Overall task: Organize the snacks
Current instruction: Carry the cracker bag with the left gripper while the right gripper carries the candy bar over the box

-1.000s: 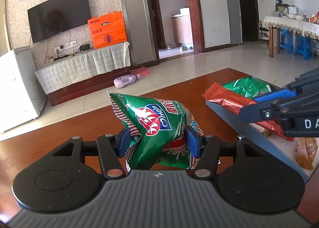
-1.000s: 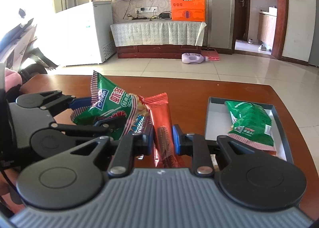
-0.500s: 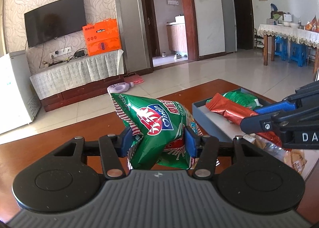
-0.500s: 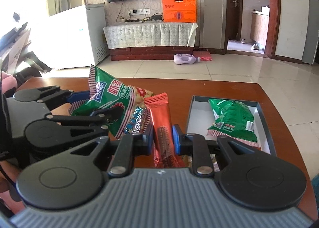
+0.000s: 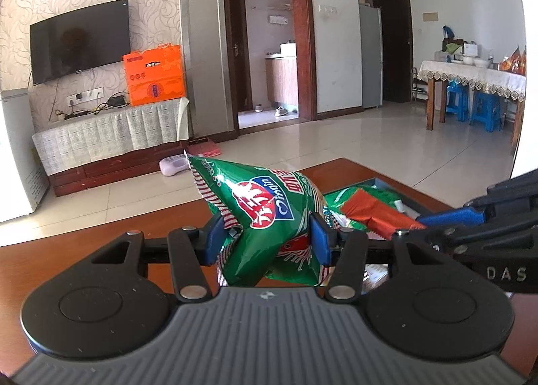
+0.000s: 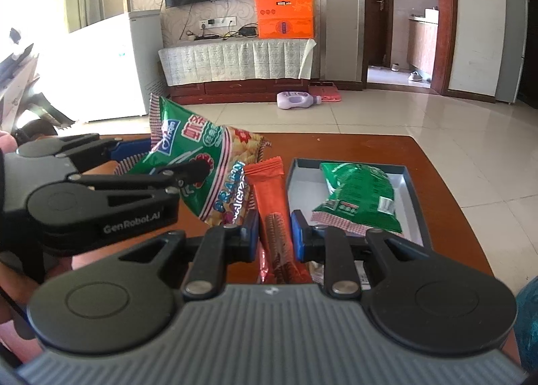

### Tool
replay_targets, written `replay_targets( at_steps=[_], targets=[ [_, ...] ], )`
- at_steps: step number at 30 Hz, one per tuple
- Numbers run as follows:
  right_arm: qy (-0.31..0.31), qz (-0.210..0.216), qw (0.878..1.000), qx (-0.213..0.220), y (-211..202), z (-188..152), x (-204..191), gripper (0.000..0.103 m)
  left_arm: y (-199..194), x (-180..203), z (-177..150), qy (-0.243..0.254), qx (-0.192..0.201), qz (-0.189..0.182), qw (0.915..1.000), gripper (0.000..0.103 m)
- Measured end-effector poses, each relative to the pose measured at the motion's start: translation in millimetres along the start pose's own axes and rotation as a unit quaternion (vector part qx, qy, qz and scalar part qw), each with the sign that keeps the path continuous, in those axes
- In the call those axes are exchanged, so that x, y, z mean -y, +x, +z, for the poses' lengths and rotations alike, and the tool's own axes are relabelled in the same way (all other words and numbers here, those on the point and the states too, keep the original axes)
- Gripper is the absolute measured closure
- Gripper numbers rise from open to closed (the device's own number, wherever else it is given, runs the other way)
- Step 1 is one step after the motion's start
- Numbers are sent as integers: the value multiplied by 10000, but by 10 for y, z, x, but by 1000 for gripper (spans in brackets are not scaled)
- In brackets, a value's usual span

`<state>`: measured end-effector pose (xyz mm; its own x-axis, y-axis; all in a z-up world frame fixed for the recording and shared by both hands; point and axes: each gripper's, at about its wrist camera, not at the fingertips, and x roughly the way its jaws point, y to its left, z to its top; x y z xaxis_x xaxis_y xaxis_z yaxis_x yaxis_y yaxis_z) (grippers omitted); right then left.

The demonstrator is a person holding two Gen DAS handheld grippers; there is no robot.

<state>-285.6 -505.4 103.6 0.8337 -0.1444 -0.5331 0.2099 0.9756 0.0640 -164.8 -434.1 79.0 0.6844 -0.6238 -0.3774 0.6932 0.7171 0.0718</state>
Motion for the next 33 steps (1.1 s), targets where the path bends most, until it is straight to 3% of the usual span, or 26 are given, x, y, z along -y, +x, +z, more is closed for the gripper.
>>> replay_targets(
  at_steps=[33],
  targets=[
    [133, -407, 9980, -464, -92, -275, 574, 79, 528, 688, 151, -192, -111, -650, 9976, 45]
  ],
)
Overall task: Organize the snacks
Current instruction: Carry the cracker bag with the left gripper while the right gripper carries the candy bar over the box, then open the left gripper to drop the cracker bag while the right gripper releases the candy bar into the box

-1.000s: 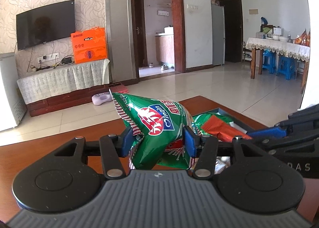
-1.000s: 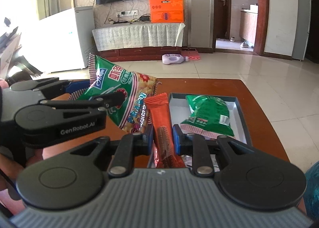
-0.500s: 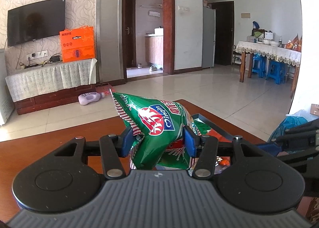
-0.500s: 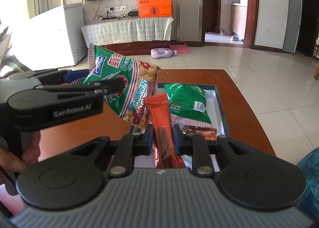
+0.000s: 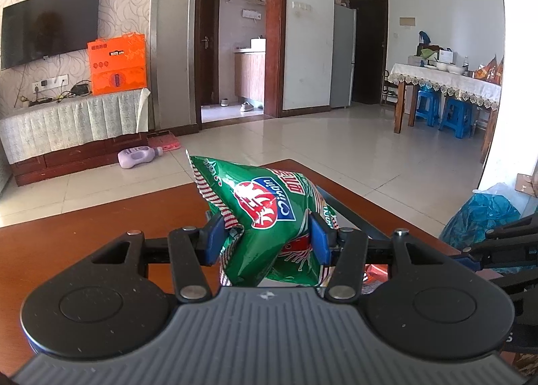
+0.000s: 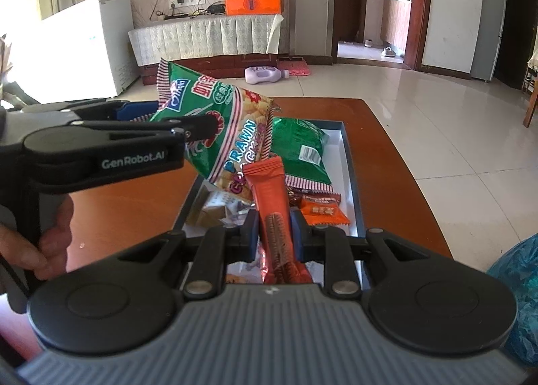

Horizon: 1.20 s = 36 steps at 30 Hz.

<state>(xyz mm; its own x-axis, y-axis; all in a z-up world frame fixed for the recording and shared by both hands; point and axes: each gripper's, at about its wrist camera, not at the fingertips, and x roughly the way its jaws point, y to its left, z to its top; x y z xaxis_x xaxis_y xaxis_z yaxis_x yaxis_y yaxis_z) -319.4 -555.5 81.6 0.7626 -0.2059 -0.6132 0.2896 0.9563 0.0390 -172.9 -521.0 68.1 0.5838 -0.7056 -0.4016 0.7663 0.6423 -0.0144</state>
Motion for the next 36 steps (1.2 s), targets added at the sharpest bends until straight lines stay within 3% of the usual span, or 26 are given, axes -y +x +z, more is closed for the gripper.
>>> replay_targets(
  at_steps=[17, 36],
  targets=[
    [-167, 205, 9993, -248, 7, -98, 63, 79, 300, -17, 21, -142, -47, -222, 9996, 45],
    [-554, 504, 9961, -476, 178, -81, -105, 79, 670, -16, -117, 219, -377, -616, 9971, 44]
  ],
)
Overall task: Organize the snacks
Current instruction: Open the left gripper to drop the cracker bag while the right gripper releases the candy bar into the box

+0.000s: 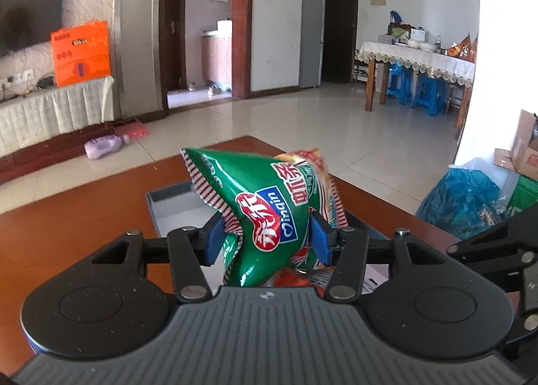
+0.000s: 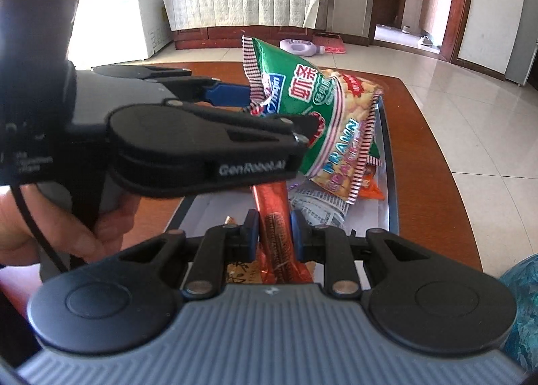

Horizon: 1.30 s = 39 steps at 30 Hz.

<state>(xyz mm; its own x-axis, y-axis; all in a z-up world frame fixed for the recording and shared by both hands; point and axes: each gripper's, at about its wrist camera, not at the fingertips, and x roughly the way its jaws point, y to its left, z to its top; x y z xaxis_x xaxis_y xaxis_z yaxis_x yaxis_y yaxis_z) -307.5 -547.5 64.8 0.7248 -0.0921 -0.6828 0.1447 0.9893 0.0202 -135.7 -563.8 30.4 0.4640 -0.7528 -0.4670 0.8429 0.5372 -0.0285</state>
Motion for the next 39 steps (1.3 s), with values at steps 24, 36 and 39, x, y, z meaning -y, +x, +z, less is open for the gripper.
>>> replay_targets(
  at_steps=[24, 36, 39],
  targets=[
    [-98, -88, 9999, -32, -13, -90, -51, 76, -170, 109, -346, -138, -335, 304, 9989, 4],
    [-54, -115, 9998, 160, -214, -206, -126, 75, -484, 328, -409, 84, -462, 806, 9956, 0],
    [-23, -11, 9999, 141, -234, -223, -112, 70, -623, 358, -451, 72, -453, 852, 9953, 0]
  ],
)
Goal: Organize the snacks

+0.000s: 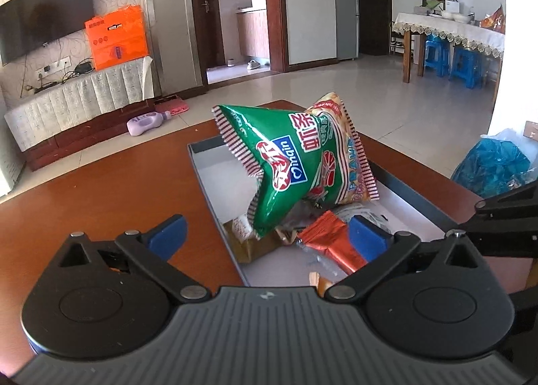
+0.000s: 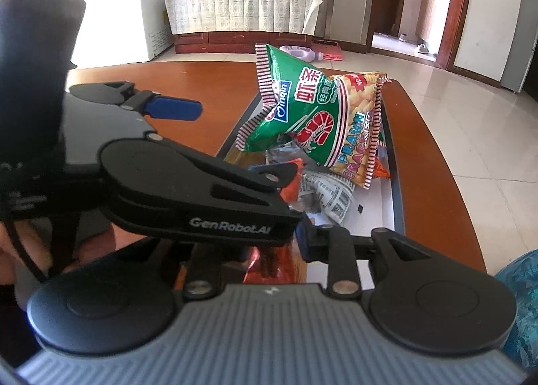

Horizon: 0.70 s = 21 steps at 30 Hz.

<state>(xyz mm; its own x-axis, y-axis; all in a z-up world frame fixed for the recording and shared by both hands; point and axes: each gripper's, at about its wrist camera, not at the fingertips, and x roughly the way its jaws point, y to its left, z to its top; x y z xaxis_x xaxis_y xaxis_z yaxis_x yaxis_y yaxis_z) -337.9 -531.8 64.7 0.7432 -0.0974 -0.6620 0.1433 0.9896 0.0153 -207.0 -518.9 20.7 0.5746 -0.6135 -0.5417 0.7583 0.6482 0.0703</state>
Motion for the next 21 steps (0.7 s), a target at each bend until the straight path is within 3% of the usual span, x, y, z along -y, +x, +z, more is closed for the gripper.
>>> replay_targets(
  at_steps=[5, 14, 21],
  targets=[
    [49, 130, 9999, 17, -63, -47, -13, 48, -230, -37, -20, -70, -43, -79, 9999, 0],
    [94, 247, 9995, 149, -223, -101, -33, 47, -775, -3, -62, -174, 271, 96, 9994, 0],
    [204, 250, 9993, 173, -329, -127, -15, 47, -1033, -4, -22, -239, 274, 542, 9979, 0]
  ],
)
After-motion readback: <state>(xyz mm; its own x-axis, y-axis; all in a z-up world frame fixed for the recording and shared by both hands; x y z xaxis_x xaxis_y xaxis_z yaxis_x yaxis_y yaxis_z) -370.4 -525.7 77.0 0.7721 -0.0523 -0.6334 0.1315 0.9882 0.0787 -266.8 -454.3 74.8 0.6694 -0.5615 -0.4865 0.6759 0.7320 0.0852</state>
